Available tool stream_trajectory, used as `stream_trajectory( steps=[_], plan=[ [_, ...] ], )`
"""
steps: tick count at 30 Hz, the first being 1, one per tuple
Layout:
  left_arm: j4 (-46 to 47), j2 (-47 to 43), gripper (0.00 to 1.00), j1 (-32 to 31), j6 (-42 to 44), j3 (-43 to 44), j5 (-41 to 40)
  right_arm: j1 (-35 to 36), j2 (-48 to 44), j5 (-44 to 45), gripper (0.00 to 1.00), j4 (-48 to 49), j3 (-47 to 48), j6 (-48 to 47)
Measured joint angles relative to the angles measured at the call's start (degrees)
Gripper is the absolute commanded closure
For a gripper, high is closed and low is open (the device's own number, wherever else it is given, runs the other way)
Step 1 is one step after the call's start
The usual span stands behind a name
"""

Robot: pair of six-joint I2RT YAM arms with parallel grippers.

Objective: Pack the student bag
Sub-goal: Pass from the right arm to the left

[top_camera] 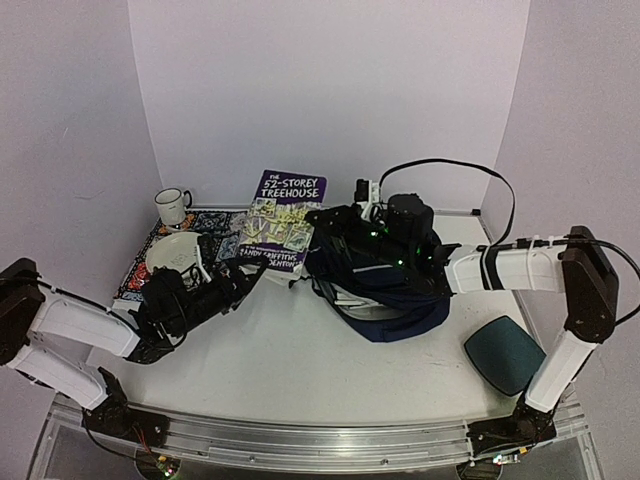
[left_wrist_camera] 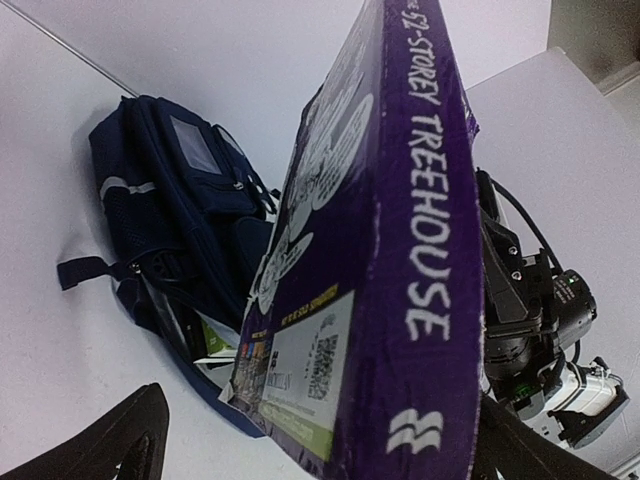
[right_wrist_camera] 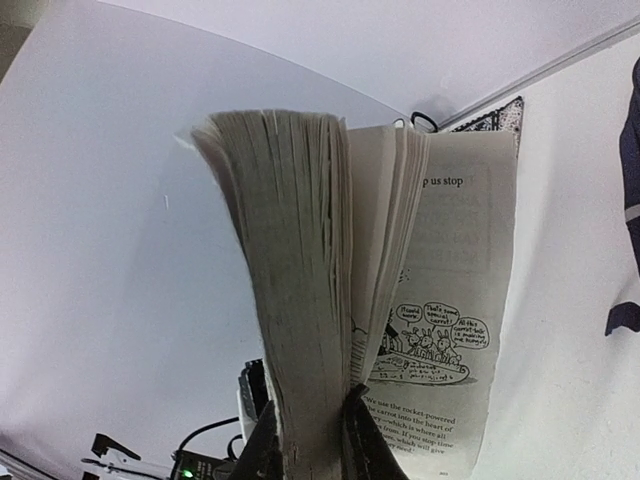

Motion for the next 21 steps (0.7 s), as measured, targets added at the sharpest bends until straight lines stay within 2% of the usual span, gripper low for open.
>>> stream_trajectory(
  steps=[8, 17, 21],
  plan=[
    [9.76, 5.27, 0.08, -0.02, 1.72, 2.87, -0.04, 0.0, 0.18, 1.1, 1.0, 3.73, -1.42, 2.52],
    [15.13, 8.36, 0.29, 0.04, -0.69, 5.78, 3.61, -0.04, 0.47, 3.13, 1.0, 5.01, -3.73, 2.34],
    [15.64, 9.92, 0.44, 0.02, -2.86, 5.81, 4.96, -0.04, 0.78, 3.9, 1.0, 5.34, -4.21, 2.21]
  ],
)
